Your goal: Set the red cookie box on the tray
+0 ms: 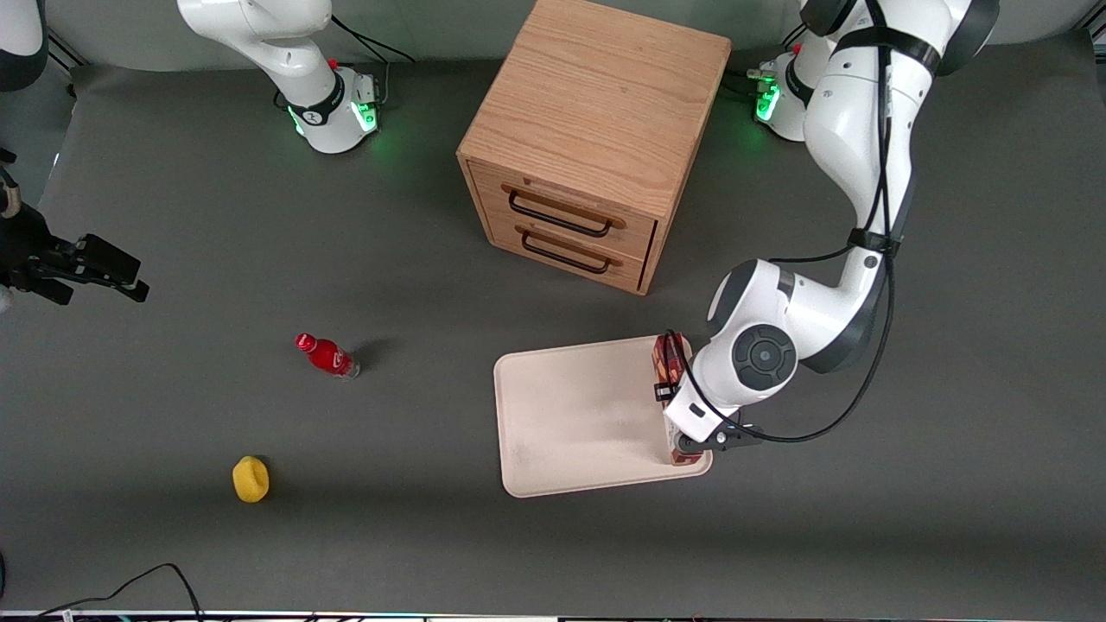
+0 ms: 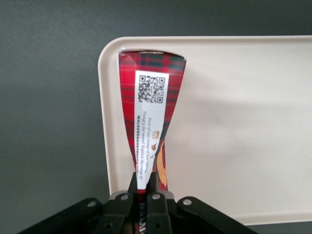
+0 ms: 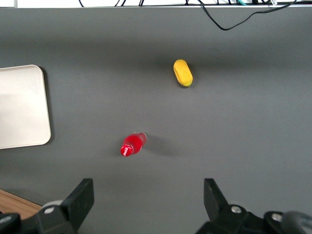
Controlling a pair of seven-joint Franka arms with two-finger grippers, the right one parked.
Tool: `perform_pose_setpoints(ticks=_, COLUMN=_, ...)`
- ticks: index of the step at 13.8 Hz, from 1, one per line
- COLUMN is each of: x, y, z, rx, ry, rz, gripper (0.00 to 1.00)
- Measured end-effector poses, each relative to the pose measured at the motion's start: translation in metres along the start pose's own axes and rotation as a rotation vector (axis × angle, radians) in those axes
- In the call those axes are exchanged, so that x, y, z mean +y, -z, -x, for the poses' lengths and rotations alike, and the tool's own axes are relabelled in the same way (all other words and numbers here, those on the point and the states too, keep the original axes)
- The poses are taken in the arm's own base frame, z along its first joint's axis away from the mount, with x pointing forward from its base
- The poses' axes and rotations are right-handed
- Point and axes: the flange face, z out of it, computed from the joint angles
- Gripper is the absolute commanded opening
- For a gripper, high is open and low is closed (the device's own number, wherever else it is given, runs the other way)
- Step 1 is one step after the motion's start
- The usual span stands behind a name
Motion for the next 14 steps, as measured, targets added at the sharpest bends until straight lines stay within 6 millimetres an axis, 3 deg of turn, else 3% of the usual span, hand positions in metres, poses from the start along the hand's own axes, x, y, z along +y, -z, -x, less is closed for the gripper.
perform_pose_setpoints(ticks=1, x=0.0, y=-0.006, z=-0.001, rx=-0.006, ry=0.005, rz=-0.004, gripper=0.57)
perform_pose_setpoints(ticks=2, x=0.0, y=-0.008, z=-0.002, rx=-0.005, ry=0.011, rz=-0.004, gripper=1.0)
perform_pose_setpoints(ticks=5, x=-0.003, y=-0.005, z=-0.005, rx=0.012, ry=0.01, rz=-0.02, gripper=1.0)
perform_pose_setpoints(ticks=7, x=-0.011, y=0.016, z=-0.015, rx=0.047, ry=0.022, rz=-0.018, gripper=1.0)
perform_pose_setpoints(ticks=8, x=-0.024, y=0.04, z=-0.023, rx=0.069, ry=0.041, rz=-0.016, gripper=1.0)
perform_pose_setpoints(ticks=10, x=-0.072, y=0.105, z=-0.036, rx=0.084, ry=0.065, rz=-0.026, gripper=1.0)
perform_pose_setpoints(ticks=14, x=-0.208, y=0.247, z=-0.031, rx=0.12, ry=-0.003, rz=-0.043, gripper=1.0)
